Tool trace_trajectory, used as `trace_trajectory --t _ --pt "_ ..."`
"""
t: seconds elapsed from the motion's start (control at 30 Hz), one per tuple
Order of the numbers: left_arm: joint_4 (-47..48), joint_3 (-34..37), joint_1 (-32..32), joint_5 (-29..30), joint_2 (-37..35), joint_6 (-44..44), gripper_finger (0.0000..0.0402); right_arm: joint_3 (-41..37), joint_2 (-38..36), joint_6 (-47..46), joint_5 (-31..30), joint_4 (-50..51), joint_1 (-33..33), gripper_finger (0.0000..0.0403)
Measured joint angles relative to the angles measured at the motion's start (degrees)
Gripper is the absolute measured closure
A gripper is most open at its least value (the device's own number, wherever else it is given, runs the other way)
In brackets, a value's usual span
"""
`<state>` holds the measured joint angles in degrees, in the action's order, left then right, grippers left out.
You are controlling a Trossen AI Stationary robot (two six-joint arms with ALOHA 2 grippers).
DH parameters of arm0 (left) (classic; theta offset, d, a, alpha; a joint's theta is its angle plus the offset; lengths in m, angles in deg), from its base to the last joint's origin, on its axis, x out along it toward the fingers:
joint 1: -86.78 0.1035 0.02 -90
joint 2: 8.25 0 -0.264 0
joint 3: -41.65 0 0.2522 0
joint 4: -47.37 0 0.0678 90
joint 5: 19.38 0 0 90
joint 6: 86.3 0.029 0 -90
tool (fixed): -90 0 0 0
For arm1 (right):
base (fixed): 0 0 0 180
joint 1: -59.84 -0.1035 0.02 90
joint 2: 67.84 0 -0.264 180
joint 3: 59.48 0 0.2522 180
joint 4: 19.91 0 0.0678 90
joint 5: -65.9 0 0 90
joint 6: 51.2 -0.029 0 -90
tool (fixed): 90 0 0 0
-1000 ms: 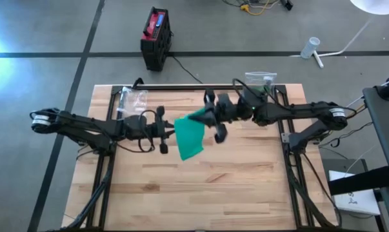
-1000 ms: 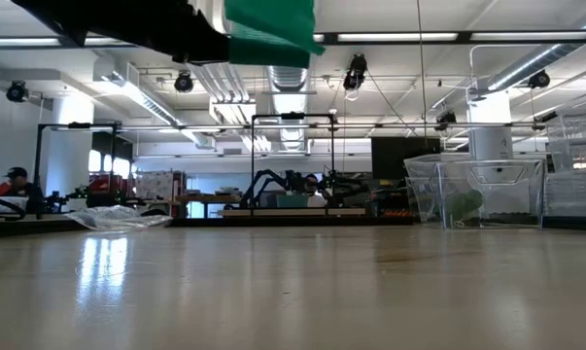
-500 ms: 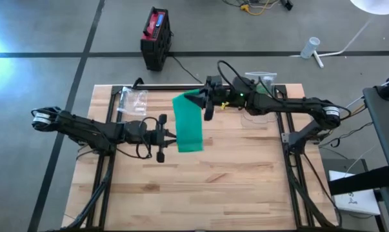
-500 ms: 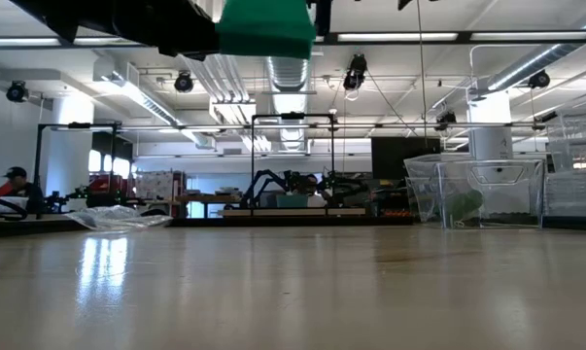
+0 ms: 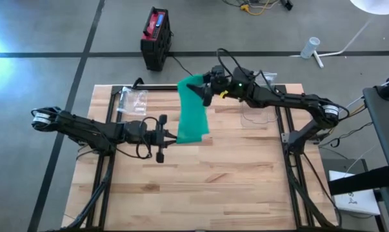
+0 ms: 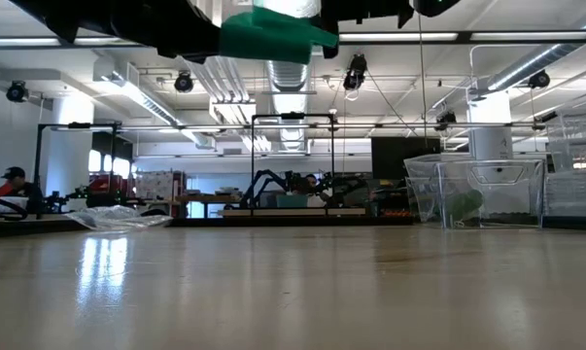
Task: Roll bandage
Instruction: Roll the dark green bandage
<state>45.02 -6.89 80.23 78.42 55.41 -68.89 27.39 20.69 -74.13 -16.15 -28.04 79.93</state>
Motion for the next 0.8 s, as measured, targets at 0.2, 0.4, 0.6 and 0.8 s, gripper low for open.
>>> trace_trajectory --t 0.2,0.4,0.6,0.8 --pt "-1.2 0.0 -0.2 -3.7 0.0 -0.5 0.0401 0.0 2.9 -0.6 -1.1 4.1 2.0 0.0107" --pt "-1.9 0.0 -0.2 -4.0 0.0 -0.8 0.0401 0.5 8.5 -3.3 0.4 3.4 1.6 0.0094" --pt "-2.9 0.0 -0.2 -4.3 0.0 -1.0 0.0401 0.8 14.2 -5.6 7.7 4.6 1.3 0.0094" --pt "-5.3 0.0 -0.2 -7.2 0.0 -1.1 0.0401 0.8 16.8 -3.5 10.6 4.9 1.3 0.0093"
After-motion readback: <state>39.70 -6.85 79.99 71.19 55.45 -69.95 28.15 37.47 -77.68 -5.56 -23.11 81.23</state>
